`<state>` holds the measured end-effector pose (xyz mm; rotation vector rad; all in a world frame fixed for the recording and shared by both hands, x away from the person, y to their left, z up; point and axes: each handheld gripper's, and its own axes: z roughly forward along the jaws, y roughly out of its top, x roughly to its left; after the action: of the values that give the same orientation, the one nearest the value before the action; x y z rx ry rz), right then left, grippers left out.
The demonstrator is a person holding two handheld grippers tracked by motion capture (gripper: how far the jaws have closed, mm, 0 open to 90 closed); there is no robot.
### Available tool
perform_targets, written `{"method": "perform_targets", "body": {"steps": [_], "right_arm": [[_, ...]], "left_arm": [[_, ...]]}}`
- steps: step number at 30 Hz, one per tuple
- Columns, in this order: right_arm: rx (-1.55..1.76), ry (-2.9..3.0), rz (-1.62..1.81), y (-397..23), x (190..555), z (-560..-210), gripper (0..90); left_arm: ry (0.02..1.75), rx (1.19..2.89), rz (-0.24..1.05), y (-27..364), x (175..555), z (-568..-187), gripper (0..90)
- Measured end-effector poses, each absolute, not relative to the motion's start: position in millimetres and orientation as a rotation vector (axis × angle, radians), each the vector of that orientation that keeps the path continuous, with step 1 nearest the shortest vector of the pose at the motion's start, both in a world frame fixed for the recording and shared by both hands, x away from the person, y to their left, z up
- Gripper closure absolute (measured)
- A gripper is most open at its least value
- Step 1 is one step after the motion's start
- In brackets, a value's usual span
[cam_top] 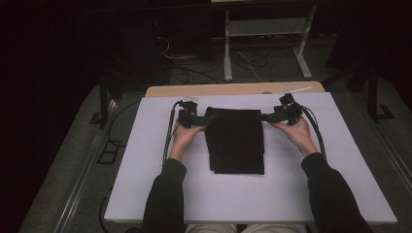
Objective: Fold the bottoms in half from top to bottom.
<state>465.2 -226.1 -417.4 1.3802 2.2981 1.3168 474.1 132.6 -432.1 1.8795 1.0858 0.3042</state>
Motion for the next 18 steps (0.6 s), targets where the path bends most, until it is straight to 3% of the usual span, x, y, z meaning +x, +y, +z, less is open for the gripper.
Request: {"method": "perform_targets", "body": {"steps": [18], "right_arm": [[1.334,2.289,1.331,-242,430,-411,0.0]], "left_arm": [[1.036,1.833,0.371,159,439,-411,0.0]]}}
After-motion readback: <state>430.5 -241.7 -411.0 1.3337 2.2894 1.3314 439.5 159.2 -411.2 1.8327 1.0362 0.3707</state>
